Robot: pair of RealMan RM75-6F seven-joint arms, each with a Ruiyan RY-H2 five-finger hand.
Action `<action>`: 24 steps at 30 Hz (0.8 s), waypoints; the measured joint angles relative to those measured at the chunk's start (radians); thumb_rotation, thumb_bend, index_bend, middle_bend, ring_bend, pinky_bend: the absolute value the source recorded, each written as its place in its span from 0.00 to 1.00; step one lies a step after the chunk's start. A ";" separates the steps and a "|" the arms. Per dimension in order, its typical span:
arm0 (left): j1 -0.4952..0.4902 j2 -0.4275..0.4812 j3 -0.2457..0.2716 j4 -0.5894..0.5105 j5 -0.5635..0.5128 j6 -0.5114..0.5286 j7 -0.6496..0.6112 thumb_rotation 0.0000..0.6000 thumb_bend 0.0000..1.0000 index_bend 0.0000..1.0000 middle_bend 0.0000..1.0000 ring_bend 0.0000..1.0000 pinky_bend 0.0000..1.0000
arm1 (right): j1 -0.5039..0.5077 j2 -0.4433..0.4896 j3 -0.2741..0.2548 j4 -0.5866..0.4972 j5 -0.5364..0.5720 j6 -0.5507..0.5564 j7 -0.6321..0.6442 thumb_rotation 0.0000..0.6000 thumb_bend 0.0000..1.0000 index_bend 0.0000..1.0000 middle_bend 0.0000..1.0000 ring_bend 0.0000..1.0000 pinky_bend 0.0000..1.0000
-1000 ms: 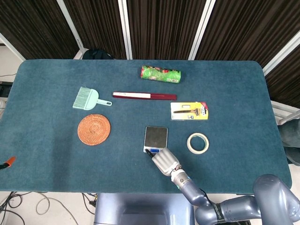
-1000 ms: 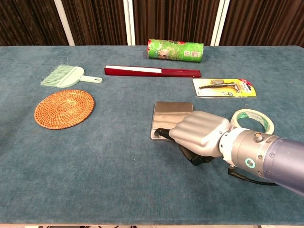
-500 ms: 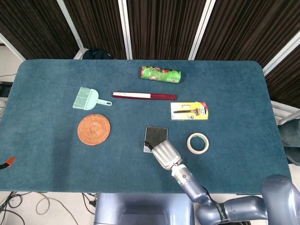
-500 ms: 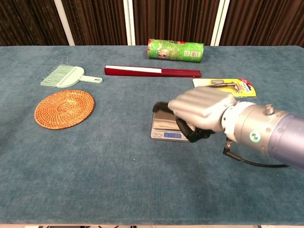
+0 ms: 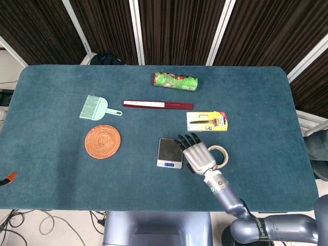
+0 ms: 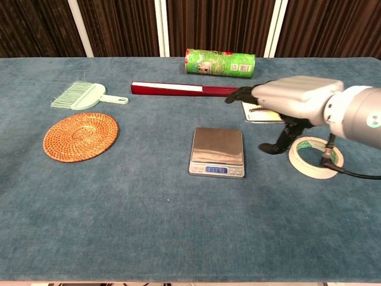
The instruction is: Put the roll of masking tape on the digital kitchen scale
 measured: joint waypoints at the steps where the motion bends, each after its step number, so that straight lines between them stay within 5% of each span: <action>1: 0.000 0.000 0.000 0.000 -0.001 0.000 0.001 1.00 0.00 0.00 0.00 0.00 0.00 | -0.004 0.011 -0.004 0.001 0.003 -0.005 0.006 1.00 0.42 0.00 0.00 0.01 0.03; 24: 0.000 -0.009 0.000 -0.006 -0.006 0.001 0.033 1.00 0.00 0.00 0.00 0.00 0.00 | -0.087 0.028 -0.099 0.177 0.024 -0.074 0.099 1.00 0.42 0.00 0.00 0.01 0.00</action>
